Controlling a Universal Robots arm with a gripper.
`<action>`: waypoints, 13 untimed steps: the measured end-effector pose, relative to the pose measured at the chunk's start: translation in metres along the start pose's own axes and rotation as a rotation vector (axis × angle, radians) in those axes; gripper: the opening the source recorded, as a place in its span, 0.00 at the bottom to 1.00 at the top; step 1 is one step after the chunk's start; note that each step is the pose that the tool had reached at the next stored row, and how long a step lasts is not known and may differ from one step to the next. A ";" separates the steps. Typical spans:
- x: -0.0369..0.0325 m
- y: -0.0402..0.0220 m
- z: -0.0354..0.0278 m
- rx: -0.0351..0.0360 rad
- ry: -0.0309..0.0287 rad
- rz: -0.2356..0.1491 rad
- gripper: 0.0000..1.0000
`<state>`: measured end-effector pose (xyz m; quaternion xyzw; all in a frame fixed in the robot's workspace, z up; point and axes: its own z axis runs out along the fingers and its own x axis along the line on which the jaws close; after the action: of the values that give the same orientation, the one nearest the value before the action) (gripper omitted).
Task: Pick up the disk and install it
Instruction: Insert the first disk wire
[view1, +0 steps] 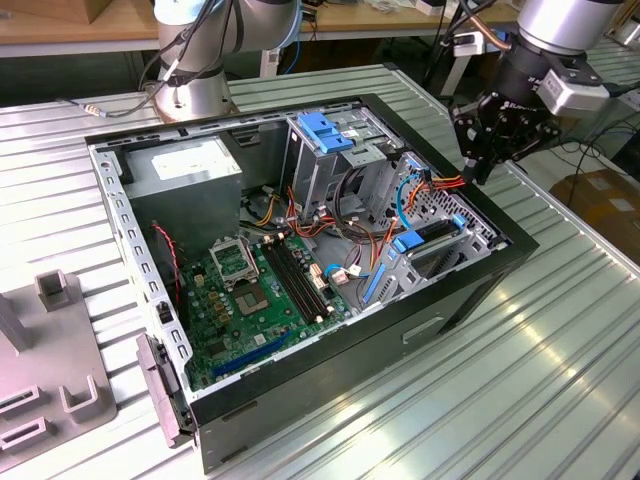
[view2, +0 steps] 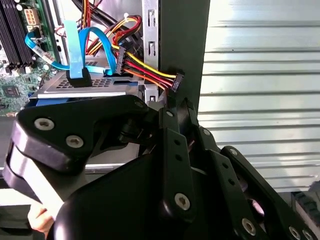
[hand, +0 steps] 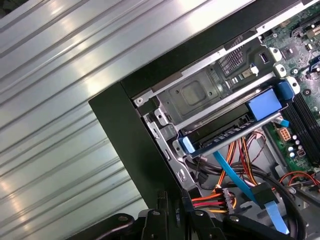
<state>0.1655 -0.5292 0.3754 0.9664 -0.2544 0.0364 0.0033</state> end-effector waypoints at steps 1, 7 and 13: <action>0.0000 0.0000 0.0002 0.0008 -0.0002 -0.008 0.24; -0.0007 -0.0011 0.0013 0.0035 0.0005 -0.032 0.31; -0.0040 -0.0063 0.0041 0.0066 0.0017 -0.067 0.31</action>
<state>0.1654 -0.5218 0.3712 0.9744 -0.2218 0.0379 0.0016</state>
